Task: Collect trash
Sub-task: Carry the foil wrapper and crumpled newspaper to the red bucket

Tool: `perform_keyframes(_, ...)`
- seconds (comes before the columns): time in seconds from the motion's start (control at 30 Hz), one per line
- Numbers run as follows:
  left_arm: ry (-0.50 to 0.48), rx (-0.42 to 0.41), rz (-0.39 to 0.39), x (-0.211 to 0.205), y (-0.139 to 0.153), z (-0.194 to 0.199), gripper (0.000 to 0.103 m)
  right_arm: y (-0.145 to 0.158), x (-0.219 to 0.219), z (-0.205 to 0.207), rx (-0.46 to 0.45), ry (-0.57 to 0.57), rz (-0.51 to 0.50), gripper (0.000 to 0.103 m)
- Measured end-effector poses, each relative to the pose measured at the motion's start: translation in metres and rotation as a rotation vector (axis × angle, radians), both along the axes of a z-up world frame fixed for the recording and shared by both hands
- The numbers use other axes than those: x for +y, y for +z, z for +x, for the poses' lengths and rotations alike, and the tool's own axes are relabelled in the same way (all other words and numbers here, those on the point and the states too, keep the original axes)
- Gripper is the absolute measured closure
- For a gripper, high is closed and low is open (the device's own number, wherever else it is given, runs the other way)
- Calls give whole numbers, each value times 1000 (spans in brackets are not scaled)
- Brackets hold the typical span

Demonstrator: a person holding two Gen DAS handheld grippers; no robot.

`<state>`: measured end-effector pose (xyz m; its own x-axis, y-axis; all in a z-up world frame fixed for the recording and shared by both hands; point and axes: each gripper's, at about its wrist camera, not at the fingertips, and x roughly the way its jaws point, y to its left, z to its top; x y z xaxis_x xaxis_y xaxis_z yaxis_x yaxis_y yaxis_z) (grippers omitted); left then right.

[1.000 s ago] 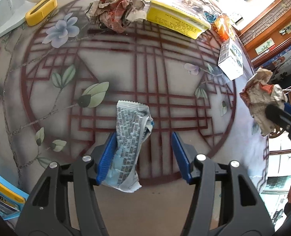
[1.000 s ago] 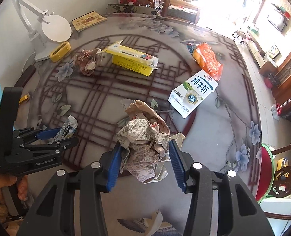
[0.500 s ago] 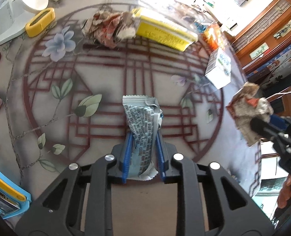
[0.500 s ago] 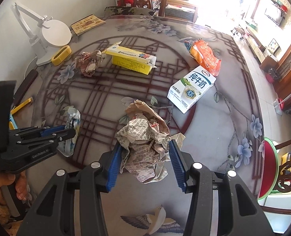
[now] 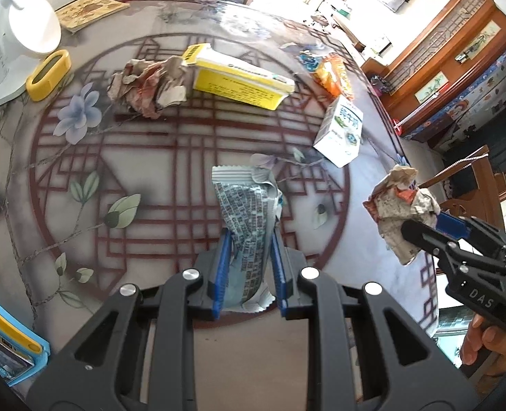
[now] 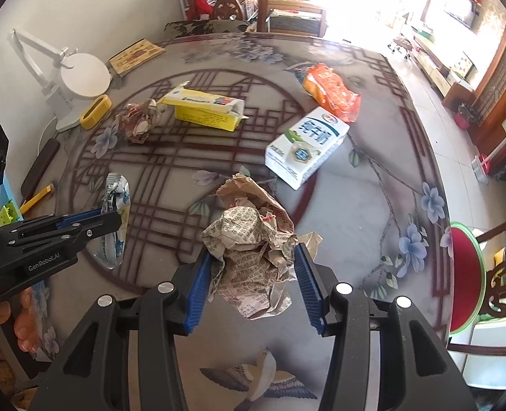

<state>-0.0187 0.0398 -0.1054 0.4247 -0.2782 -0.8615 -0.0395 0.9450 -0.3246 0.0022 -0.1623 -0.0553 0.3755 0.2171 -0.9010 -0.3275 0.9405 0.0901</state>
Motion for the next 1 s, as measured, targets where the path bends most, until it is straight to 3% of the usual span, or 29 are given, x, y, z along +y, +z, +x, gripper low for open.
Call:
perform_keyframes(0.57,-70,-15,3,-82,14,6,81,-1,-89,-12,9,-107,56,56)
perform_keyframes(1.0,-160,-41,-23,-179,23,21,81,5,-213,-12,-15,-263,69,56)
